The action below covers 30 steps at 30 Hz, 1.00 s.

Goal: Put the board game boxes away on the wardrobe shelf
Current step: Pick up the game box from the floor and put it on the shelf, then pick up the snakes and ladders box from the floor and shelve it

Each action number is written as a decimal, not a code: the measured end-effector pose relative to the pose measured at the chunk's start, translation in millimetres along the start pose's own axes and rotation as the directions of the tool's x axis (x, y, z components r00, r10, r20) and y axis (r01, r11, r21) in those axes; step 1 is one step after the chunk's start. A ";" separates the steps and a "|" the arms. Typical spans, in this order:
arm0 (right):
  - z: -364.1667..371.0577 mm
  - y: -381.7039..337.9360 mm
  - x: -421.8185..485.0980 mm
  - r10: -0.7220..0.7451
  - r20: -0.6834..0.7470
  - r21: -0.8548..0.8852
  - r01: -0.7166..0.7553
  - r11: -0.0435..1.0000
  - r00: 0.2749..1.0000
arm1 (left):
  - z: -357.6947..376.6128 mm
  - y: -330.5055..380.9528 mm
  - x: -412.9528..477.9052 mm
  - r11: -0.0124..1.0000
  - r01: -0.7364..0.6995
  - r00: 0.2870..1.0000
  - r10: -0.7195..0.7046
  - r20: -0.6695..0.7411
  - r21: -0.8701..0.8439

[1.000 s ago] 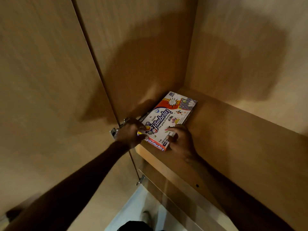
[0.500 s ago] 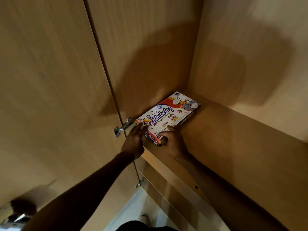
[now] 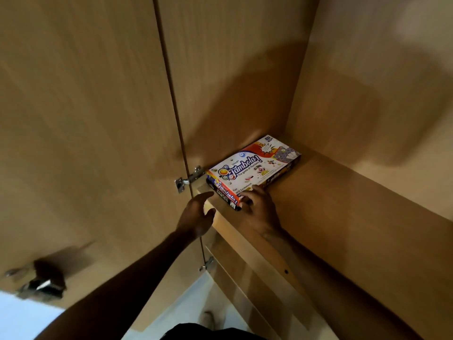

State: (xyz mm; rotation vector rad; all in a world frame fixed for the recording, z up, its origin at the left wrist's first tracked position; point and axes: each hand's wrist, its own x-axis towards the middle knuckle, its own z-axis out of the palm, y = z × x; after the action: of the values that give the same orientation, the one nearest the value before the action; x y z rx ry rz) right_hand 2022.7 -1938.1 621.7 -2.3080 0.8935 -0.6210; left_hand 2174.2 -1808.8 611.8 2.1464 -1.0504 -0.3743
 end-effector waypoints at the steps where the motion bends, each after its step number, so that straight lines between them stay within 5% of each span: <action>1: 0.6 -1.6 -9.5 -0.017 -0.020 0.017 0.018 1.000 1.000 | -0.2 -1.8 -10.4 0.998 0.033 0.999 -0.035 -0.035 -0.060; 8: 28.0 -20.1 -79.6 -0.109 0.105 0.192 0.088 0.977 0.988 | -5.3 -35.9 -127.0 0.946 0.148 0.956 -0.211 -0.203 -0.288; 16: 88.9 -71.3 -177.2 -0.153 0.459 0.306 0.006 0.952 0.875 | -17.2 -82.4 -296.7 0.788 0.369 0.752 -0.565 -0.340 -0.493; 21: 139.0 -130.4 -238.5 -0.303 0.643 0.343 0.089 0.935 0.703 | -39.8 -102.9 -407.5 0.695 0.417 0.541 -0.708 -0.455 -0.586; 30: 225.9 -280.9 -394.7 -0.527 0.809 0.464 0.268 0.845 0.261 | -90.2 -144.8 -630.3 0.526 0.418 0.062 -0.830 -0.554 -0.741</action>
State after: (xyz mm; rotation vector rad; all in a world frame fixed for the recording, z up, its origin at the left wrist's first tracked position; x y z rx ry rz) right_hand 2019.3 -1406.9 561.4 -2.1184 -0.3542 0.4500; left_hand 1908.8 -1216.1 544.0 1.8118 0.7007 0.2194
